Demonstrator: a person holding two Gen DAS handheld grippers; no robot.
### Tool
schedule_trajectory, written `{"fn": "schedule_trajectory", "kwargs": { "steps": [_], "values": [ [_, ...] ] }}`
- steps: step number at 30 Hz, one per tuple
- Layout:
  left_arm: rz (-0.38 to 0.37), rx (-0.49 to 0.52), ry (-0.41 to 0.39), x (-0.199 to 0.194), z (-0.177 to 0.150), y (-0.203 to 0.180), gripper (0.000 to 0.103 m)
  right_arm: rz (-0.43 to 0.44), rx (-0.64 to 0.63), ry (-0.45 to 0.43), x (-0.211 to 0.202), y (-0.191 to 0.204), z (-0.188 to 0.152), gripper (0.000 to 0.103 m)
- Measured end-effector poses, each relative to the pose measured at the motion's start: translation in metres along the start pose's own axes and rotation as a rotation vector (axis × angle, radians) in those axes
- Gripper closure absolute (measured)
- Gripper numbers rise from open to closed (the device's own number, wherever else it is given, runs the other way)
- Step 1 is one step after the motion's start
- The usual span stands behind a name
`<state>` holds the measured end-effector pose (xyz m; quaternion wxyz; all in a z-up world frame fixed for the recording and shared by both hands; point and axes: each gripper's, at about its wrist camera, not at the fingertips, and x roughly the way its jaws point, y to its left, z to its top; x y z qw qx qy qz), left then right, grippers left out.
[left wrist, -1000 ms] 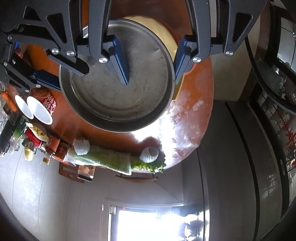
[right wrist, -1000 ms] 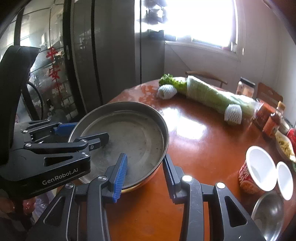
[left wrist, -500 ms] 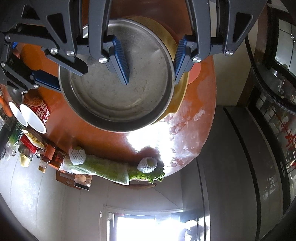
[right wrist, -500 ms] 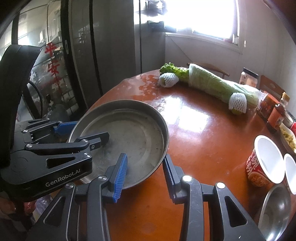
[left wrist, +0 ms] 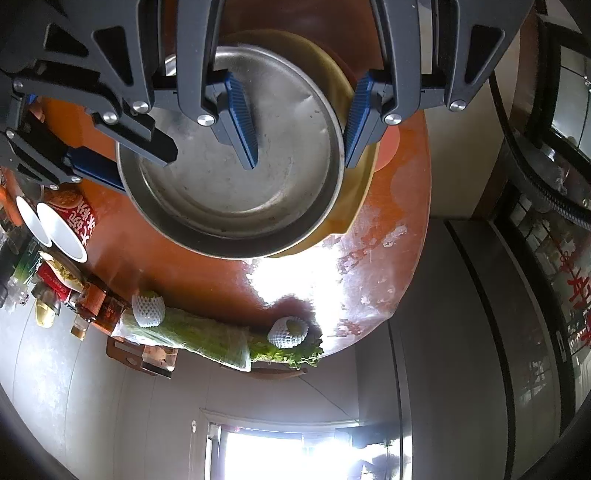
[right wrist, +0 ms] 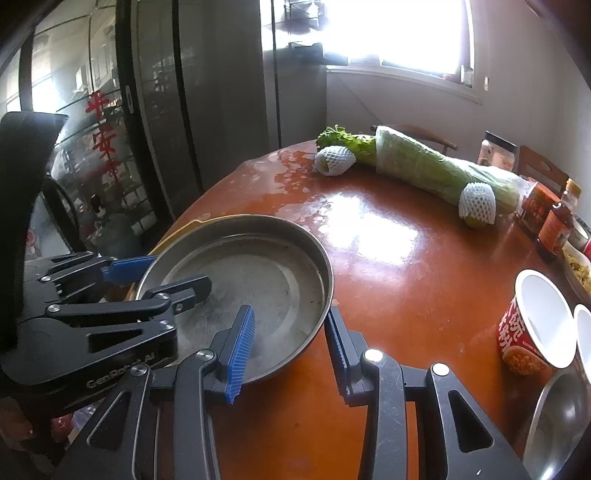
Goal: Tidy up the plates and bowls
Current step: 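Lift the silver tray with the left gripper and lower it onto the yellow plate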
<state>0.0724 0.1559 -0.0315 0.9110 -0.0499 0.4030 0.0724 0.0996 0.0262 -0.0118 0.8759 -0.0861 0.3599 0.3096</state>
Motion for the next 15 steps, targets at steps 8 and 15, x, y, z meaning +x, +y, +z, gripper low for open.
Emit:
{"fn": "schedule_trajectory", "kwargs": {
  "steps": [8, 15],
  "values": [
    [-0.014, -0.02, -0.01, -0.007, 0.002, 0.005, 0.056, -0.008, -0.007, -0.004, 0.0, 0.002, 0.003, 0.062],
    [-0.028, -0.034, -0.037, -0.018, 0.004, 0.01, 0.048, -0.018, -0.015, 0.005, 0.002, 0.005, 0.004, 0.062]
  ]
}}
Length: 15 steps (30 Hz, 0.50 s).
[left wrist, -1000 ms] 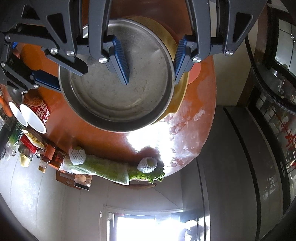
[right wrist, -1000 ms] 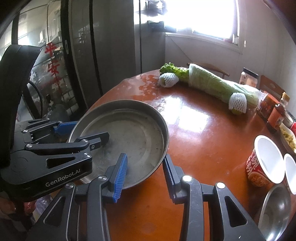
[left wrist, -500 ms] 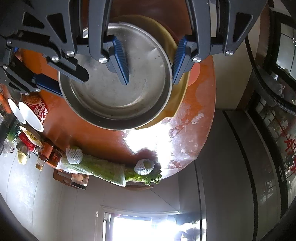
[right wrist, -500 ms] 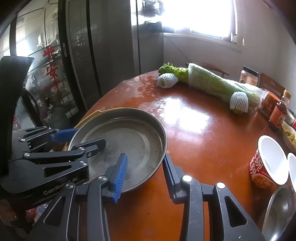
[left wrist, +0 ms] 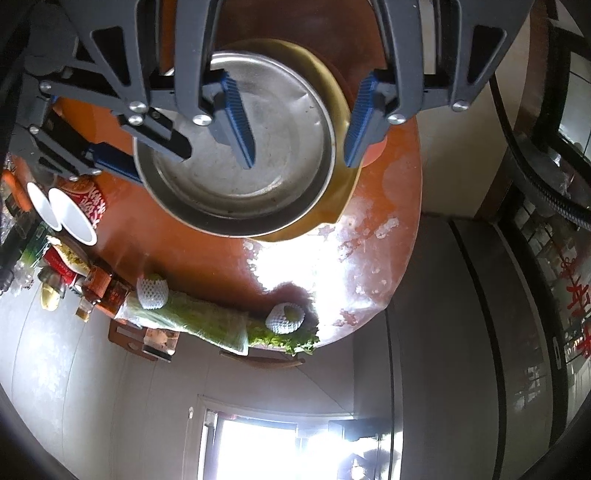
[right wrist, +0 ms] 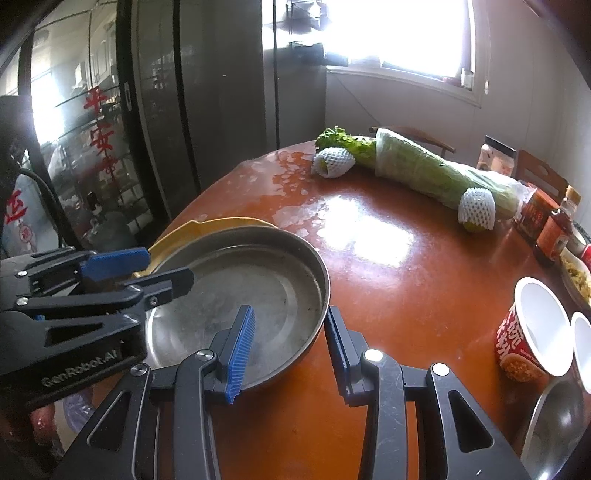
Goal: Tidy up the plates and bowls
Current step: 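Lift the silver tray with the left gripper and lower it onto the yellow plate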
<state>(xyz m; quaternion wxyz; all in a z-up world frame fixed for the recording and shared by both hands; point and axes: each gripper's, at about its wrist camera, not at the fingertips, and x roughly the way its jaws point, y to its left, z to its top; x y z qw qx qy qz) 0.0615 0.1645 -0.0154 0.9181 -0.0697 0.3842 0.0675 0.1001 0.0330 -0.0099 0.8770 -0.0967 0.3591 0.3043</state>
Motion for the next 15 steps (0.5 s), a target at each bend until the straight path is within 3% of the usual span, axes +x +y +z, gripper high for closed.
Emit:
{"fn": "schedule_trajectory", "kwargs": {
  "steps": [15],
  "values": [
    [0.003, -0.003, -0.057, -0.026, 0.005, -0.003, 0.042, 0.006, 0.001, -0.019, -0.011, 0.001, 0.004, 0.06]
  ]
}}
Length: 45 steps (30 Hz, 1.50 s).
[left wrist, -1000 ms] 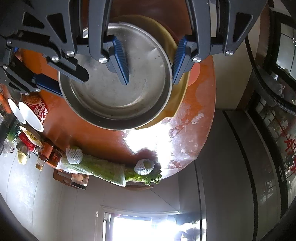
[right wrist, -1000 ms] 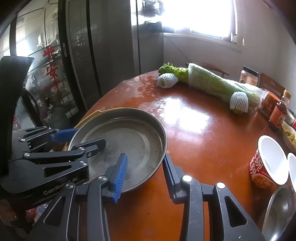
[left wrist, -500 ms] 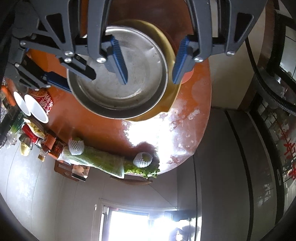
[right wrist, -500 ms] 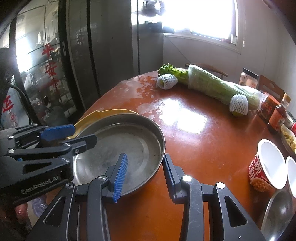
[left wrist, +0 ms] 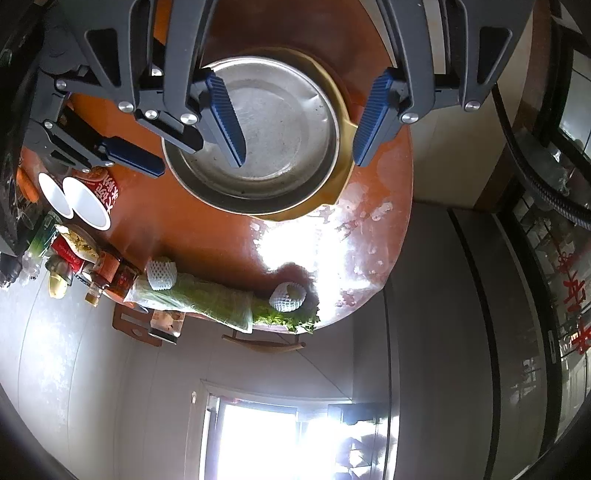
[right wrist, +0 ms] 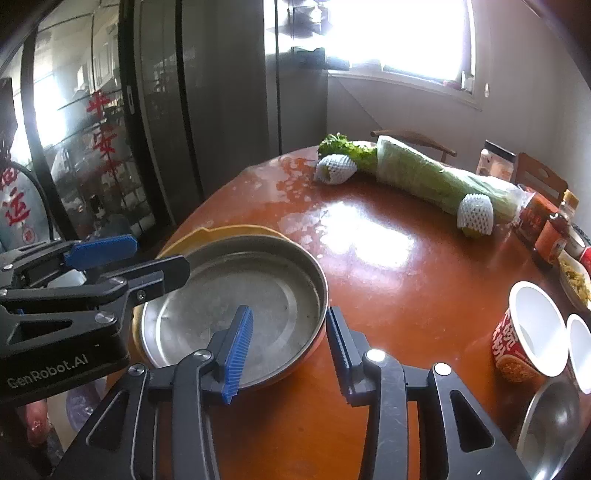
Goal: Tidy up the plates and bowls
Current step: 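Lift the silver tray with the left gripper and lower it onto the yellow plate, then open the left gripper and withdraw from the stacked tray, then move the left gripper to the rim of the steel bowl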
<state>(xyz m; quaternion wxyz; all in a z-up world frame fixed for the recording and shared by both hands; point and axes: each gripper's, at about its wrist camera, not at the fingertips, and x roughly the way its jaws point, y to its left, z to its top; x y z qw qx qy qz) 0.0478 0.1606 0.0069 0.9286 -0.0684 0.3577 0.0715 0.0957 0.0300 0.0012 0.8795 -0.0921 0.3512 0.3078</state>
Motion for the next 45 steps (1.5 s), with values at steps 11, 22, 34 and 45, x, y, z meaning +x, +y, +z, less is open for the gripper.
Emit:
{"fn": "schedule_trajectory", "kwargs": {
  "steps": [11, 22, 34, 45],
  "values": [
    [0.004, -0.006, -0.04, -0.02, 0.006, -0.006, 0.033, -0.024, 0.016, -0.053, -0.031, -0.009, -0.001, 0.052],
    [-0.026, 0.008, -0.101, -0.049, 0.012, -0.031, 0.028, -0.083, 0.063, -0.138, -0.084, -0.039, -0.005, 0.041],
    [-0.11, 0.074, -0.135, -0.069, 0.019, -0.092, 0.02, -0.183, 0.124, -0.215, -0.148, -0.084, -0.027, 0.033],
    [-0.179, 0.182, -0.107, -0.066, 0.019, -0.171, 0.019, -0.311, 0.206, -0.253, -0.2, -0.142, -0.063, 0.029]
  ]
}}
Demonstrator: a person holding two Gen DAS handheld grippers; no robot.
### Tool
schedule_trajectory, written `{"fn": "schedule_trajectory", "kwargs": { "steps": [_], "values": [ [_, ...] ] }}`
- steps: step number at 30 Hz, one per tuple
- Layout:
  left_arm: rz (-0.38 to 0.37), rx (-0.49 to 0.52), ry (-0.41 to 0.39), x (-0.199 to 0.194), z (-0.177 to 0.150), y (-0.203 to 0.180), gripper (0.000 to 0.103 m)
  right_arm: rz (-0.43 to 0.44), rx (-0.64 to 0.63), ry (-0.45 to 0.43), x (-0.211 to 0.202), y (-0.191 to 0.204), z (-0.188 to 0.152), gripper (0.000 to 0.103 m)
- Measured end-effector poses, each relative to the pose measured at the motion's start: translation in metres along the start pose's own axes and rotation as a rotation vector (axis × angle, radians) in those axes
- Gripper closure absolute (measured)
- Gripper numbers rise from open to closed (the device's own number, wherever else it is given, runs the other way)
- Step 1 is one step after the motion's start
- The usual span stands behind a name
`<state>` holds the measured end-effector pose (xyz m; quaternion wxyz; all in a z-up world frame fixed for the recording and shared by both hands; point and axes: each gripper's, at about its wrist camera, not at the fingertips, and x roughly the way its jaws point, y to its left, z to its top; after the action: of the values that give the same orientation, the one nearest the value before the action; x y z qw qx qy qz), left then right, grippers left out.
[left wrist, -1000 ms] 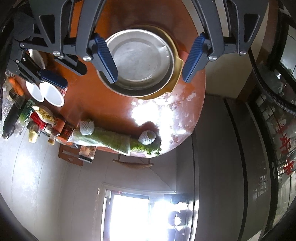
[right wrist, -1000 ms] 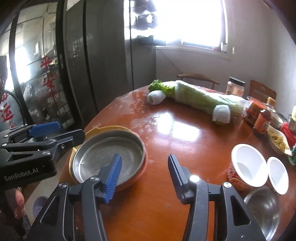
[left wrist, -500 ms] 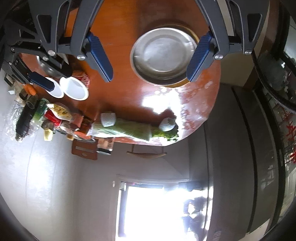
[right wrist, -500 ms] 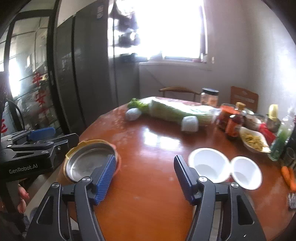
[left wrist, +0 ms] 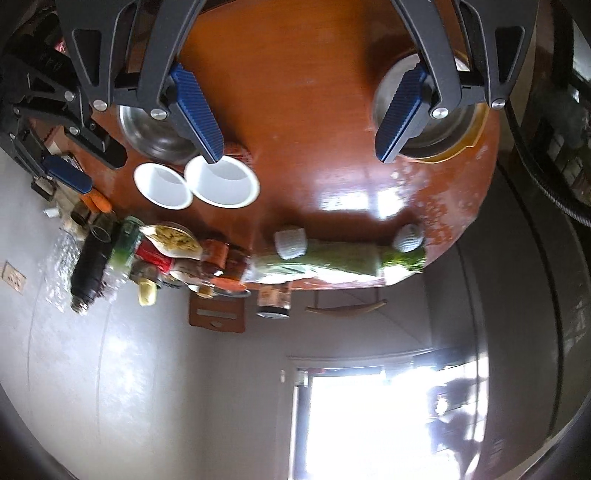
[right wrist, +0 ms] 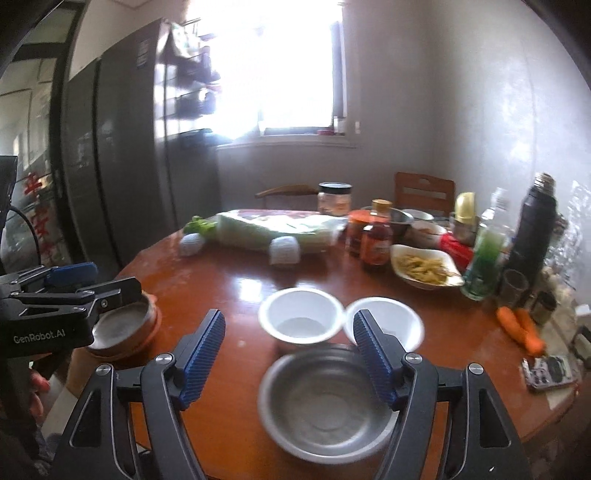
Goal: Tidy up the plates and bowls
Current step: 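Move the left gripper to the rim of the steel bowl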
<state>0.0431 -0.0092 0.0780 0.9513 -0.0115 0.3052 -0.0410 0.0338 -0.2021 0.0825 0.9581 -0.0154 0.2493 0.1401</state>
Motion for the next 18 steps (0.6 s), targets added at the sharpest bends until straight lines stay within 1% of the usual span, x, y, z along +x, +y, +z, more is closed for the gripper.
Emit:
{"fn": "schedule_trajectory", "kwargs": {
  "steps": [5, 11, 14, 18],
  "values": [
    [-0.048, 0.024, 0.028, 0.016, 0.0, -0.031, 0.019, -0.048, 0.037, 0.017, -0.007, -0.033, -0.011, 0.029],
    [-0.07, 0.049, 0.09, 0.048, -0.01, -0.06, 0.019, -0.089, 0.105, 0.065, 0.001, -0.076, -0.032, 0.029],
    [-0.081, 0.047, 0.126, 0.064, -0.016, -0.069, 0.019, -0.095, 0.121, 0.101, 0.011, -0.089, -0.043, 0.029],
    [-0.089, 0.039, 0.17, 0.084, -0.025, -0.076, 0.019, -0.077, 0.125, 0.151, 0.026, -0.096, -0.059, 0.029]
  ]
}}
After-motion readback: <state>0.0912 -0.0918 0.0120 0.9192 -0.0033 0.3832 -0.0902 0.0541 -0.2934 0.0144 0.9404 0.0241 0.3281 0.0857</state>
